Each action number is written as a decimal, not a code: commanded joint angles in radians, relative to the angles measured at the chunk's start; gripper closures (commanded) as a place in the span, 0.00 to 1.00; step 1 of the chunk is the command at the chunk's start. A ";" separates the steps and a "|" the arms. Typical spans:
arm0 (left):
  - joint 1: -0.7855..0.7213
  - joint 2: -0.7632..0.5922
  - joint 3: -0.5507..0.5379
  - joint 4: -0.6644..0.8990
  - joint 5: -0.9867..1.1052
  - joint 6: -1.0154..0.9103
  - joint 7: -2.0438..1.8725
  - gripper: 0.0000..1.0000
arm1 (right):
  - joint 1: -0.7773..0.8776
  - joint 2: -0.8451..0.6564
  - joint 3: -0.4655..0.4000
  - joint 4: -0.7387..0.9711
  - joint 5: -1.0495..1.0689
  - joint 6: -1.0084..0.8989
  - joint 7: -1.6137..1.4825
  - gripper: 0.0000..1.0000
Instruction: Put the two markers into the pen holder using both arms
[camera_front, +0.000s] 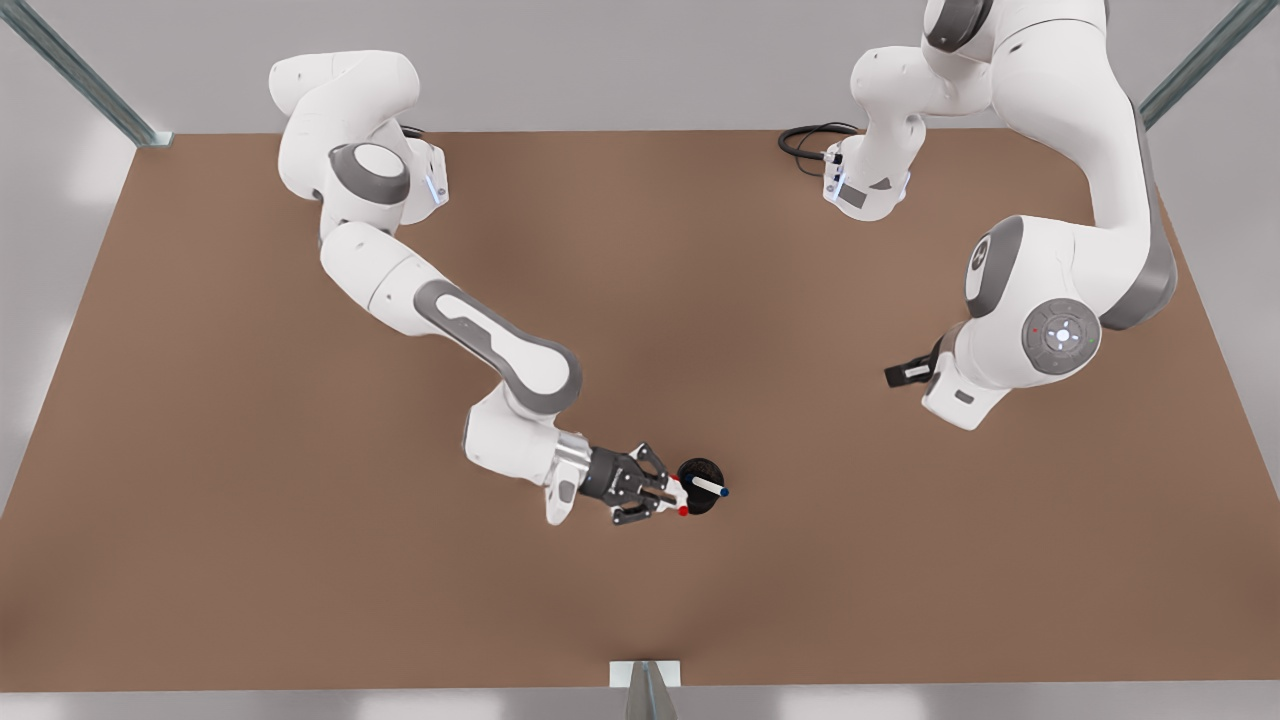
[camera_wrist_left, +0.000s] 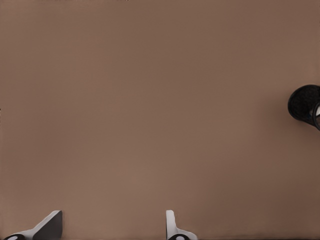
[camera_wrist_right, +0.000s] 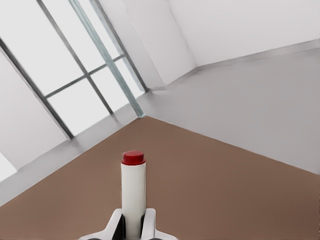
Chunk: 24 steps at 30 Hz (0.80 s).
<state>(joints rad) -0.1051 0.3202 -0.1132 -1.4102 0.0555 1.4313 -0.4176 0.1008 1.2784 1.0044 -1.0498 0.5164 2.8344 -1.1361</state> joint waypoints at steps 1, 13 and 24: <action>-0.002 -0.001 0.000 0.000 0.018 -0.006 0.514 0.00 | 0.010 -0.001 0.013 -0.004 -0.001 0.108 -0.379 0.72; -0.004 -0.001 0.000 0.002 0.020 -0.003 0.513 0.00 | 0.051 0.044 0.046 -0.012 -0.001 0.146 -0.395 0.72; -0.005 -0.001 0.000 0.004 0.023 -0.003 0.514 0.00 | 0.056 0.085 0.043 -0.009 -0.001 0.158 -0.426 0.73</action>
<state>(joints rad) -0.1104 0.3202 -0.1133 -1.4073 0.0769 1.4285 -0.0393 0.1555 1.3627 1.0474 -1.0594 0.5155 2.9852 -1.4374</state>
